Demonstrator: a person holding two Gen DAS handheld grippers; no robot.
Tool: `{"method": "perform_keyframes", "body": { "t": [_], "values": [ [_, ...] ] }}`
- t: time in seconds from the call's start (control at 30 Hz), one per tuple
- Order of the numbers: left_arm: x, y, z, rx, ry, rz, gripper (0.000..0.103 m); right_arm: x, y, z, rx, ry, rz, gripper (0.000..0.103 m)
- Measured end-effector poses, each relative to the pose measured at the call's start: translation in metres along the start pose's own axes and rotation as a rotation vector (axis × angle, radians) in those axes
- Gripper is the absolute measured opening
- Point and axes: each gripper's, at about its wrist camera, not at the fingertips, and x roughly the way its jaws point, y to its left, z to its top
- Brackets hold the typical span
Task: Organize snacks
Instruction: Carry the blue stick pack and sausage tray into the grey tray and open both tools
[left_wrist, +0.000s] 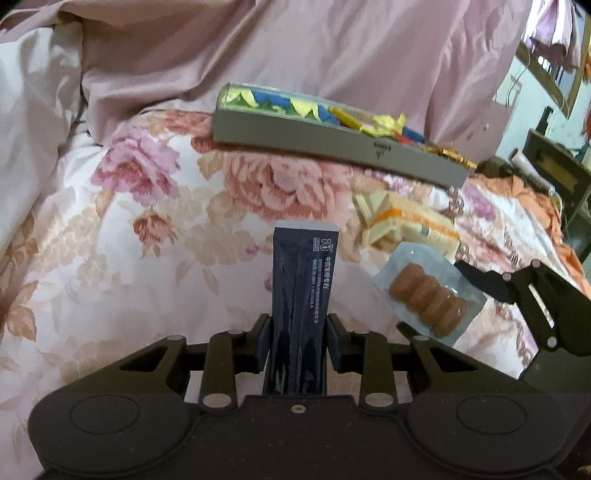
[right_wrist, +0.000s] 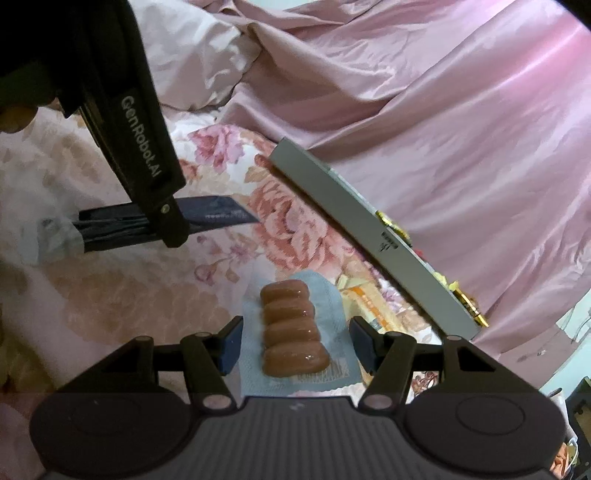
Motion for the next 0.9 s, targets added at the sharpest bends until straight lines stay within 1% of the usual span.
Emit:
{"method": "perform_keyframes", "body": {
  "t": [0.17, 0.47, 0.57, 0.7, 0.9],
  "values": [
    [-0.002, 0.0, 0.014, -0.014, -0.023, -0.005, 0.033, 0.002, -0.008, 0.004, 0.011, -0.012, -0.023, 0.066],
    [-0.005, 0.0, 0.062, -0.044, -0.122, -0.011, 0.033, 0.012, -0.049, 0.022, 0.147, -0.049, -0.062, 0.066],
    [-0.004, -0.002, 0.088, -0.043, -0.16, -0.018, 0.033, 0.019, -0.062, 0.03, 0.179, -0.067, -0.071, 0.066],
    [-0.002, -0.003, 0.126, -0.07, -0.204, -0.041, 0.033, 0.035, -0.088, 0.045, 0.251, -0.102, -0.08, 0.066],
    [0.009, -0.005, 0.189, -0.099, -0.276, -0.061, 0.033, 0.069, -0.13, 0.07, 0.363, -0.158, -0.08, 0.066]
  ]
}}
